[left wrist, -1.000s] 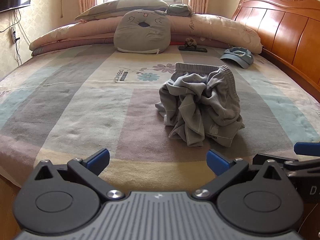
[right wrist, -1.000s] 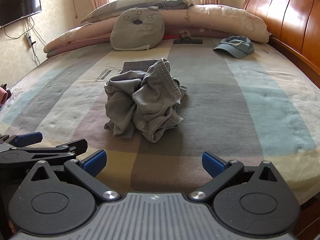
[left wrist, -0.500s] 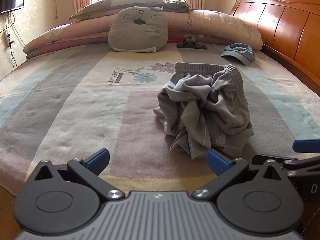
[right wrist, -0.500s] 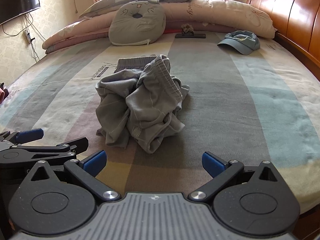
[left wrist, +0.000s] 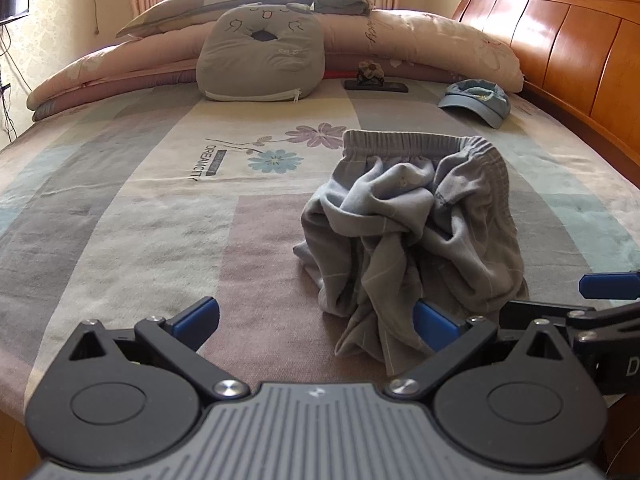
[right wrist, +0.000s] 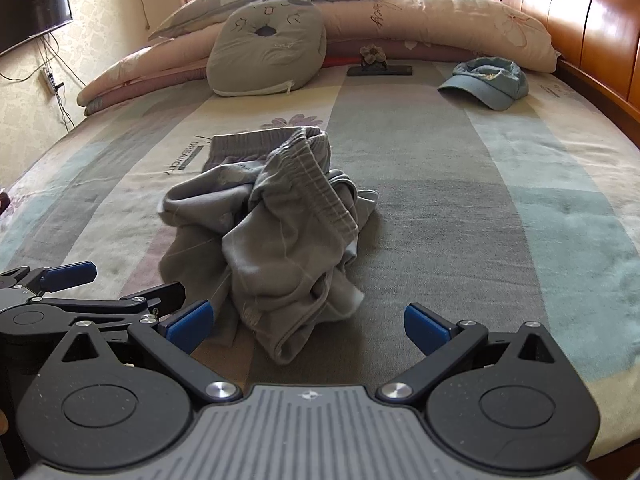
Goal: Fold clothes
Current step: 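Move the right tool to the grey garment's elastic waistband and close on it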
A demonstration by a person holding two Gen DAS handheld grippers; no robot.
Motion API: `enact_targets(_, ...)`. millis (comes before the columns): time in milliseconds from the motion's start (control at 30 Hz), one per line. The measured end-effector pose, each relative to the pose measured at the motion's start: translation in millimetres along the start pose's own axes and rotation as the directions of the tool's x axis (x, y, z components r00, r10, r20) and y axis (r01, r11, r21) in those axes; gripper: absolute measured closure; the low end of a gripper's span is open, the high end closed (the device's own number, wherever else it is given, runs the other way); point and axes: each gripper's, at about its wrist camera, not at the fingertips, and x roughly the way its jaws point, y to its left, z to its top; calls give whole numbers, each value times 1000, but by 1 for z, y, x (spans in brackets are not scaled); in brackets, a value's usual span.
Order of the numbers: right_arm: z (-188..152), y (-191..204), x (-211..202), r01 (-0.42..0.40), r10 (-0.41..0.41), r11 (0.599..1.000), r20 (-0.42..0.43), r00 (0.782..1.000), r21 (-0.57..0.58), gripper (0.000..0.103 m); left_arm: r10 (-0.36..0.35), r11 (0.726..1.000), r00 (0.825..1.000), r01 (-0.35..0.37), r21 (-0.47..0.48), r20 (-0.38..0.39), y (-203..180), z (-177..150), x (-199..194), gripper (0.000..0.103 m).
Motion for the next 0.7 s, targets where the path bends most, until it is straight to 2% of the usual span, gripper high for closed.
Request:
enact_targets(500, 37, -14, 58, -26, 28, 1000, -99, 995, 17, 0, -25, 1000, 994, 26, 9, -108, 7, 30, 54, 1)
enact_targets(633, 39, -13, 70, -32, 29, 999, -115, 993, -25, 0, -49, 999, 990, 51, 15, -131, 10, 32, 65, 1)
enact_targets(700, 37, -13, 74, -48, 44, 998, -94, 995, -41, 0, -75, 997, 990, 79, 26, -119, 11, 31, 68, 0)
